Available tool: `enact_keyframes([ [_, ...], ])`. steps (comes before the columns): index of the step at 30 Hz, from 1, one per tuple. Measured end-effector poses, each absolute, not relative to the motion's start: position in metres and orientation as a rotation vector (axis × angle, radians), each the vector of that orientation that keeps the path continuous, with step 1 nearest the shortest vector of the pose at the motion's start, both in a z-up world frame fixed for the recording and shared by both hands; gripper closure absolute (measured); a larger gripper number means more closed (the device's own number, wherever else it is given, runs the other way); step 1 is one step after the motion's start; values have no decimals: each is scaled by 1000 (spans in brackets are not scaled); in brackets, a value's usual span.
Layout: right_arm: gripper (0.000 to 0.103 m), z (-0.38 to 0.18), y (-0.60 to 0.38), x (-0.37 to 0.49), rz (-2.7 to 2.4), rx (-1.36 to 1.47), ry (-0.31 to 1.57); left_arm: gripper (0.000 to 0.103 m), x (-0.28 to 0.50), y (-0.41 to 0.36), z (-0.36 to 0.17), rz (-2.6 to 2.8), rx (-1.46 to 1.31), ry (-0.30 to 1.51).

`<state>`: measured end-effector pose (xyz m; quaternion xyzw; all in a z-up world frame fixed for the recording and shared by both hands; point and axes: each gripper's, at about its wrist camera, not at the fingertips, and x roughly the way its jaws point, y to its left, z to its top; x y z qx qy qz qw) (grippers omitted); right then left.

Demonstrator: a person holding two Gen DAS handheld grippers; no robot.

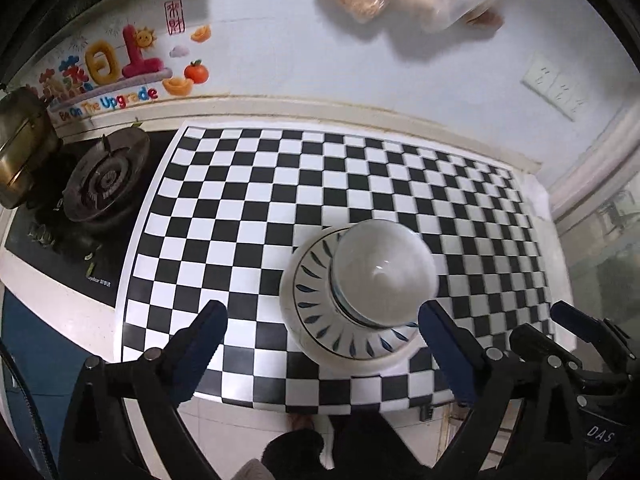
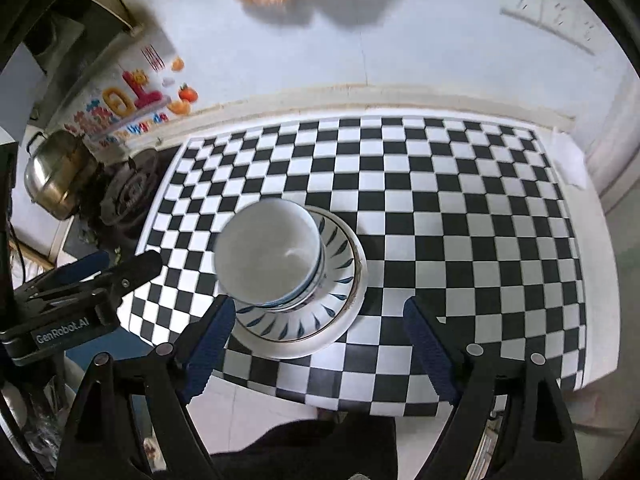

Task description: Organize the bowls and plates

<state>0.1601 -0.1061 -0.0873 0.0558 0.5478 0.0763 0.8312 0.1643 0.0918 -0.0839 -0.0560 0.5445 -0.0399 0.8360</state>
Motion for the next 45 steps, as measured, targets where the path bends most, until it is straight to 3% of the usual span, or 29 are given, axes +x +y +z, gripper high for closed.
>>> enact_keyframes([
  [12, 13, 14, -85, 52, 72, 107, 956, 5, 66, 92, 1, -53, 9, 933],
  [22, 12, 72, -90, -57, 91, 91, 829, 5, -37, 80, 46, -18, 19, 849],
  [34, 11, 107, -104, -176, 85, 46, 745, 5, -135, 68, 67, 13, 8, 803],
  [45, 9, 117, -110, -207, 47, 47, 710, 5, -155, 73, 74, 46, 7, 755],
])
